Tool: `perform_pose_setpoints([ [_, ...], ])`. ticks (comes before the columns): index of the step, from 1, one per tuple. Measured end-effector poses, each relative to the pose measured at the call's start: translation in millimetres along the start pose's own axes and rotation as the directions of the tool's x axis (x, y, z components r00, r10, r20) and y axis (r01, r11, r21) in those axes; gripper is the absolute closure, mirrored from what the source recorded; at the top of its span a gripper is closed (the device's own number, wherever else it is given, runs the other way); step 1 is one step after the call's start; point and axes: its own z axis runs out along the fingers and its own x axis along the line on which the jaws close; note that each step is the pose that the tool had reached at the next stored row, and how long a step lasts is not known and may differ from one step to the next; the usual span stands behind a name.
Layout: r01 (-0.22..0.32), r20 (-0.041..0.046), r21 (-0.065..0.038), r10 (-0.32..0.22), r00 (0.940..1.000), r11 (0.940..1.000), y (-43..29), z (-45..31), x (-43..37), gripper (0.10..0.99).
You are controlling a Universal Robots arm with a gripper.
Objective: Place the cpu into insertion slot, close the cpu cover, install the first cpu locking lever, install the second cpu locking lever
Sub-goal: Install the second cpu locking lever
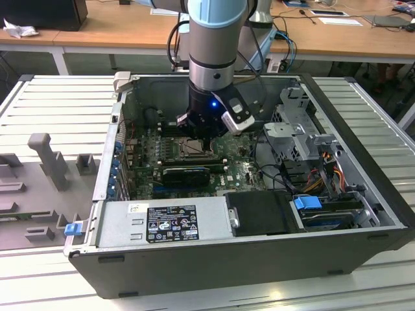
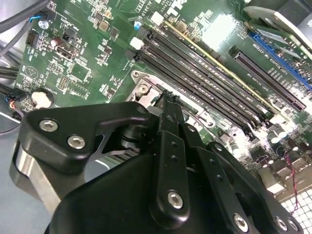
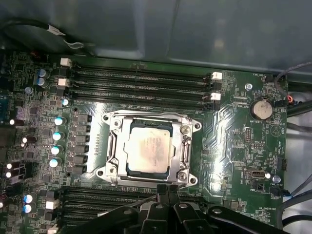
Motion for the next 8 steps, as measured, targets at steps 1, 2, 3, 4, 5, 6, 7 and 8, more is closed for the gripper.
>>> perform_pose_setpoints([
  [1,0.0,0.0,0.0,0.0,1.0,1.0,-0.3,0.0,0.0,0.98],
  [2,0.0,0.0,0.0,0.0,1.0,1.0,-0.5,0.0,0.0,0.98],
  [3,0.0,0.0,0.0,0.0,1.0,1.0,-0.8,-0.1,0.1,0.98],
  [4,0.0,0.0,0.0,0.0,1.0,1.0,-1.0,-0.1,0.1,0.98],
  [5,0.0,0.0,0.0,0.0,1.0,1.0,-1.3,-0.1,0.1,0.98],
  [6,0.0,0.0,0.0,0.0,1.0,1.0,-1.5,-0.1,0.1,0.98],
  [7,0.0,0.0,0.0,0.0,1.0,1.0,-1.8,-0.2,0.2,0.98],
  [8,0.0,0.0,0.0,0.0,1.0,1.0,-2.1,-0.2,0.2,0.98],
])
